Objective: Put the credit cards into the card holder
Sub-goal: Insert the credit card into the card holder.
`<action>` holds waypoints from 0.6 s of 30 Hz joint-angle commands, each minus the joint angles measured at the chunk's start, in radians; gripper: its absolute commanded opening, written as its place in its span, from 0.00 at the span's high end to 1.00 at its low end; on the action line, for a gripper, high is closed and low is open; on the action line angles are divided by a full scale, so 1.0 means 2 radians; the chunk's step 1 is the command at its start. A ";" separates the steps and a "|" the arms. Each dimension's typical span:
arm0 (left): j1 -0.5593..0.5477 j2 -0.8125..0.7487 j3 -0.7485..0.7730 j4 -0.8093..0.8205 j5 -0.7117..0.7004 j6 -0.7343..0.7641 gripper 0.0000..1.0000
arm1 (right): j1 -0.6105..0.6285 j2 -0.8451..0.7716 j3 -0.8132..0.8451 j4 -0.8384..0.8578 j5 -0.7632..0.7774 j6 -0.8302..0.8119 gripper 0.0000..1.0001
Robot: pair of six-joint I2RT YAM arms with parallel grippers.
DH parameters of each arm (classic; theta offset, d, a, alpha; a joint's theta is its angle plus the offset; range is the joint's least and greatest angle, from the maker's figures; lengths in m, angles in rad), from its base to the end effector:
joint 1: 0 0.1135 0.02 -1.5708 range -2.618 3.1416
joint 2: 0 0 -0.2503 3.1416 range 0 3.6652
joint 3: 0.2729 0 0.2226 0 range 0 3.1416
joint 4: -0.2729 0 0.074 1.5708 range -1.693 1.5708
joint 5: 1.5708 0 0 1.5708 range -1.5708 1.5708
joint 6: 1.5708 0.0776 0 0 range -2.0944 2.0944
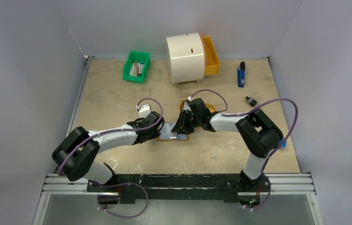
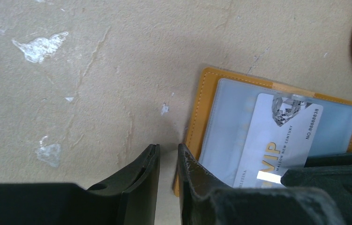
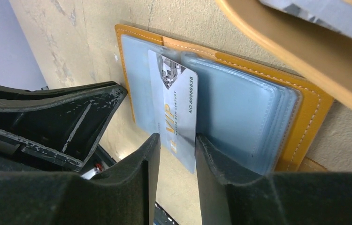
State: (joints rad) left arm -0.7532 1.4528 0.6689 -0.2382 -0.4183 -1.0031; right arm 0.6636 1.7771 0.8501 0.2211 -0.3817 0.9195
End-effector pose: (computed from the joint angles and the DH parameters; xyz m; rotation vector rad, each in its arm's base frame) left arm 0.2114 -0.1550 0.1296 -0.4544 2.4336 -0.2003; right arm 0.2650 0.2439 0.1283 0.0994 2.5457 1.1779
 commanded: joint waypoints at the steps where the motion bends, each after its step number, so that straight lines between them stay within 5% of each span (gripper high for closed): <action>1: 0.000 -0.018 0.003 -0.018 -0.019 0.000 0.80 | 0.003 -0.014 0.020 -0.043 0.027 -0.025 0.63; 18: 0.000 0.002 0.001 0.012 0.011 0.002 0.81 | 0.022 0.012 0.056 -0.053 0.008 -0.039 0.64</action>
State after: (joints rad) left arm -0.7532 1.4494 0.6689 -0.2493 -0.4149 -1.0027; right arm 0.6960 1.7828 0.9134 0.1356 -0.3748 0.8654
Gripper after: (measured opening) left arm 0.198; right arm 0.364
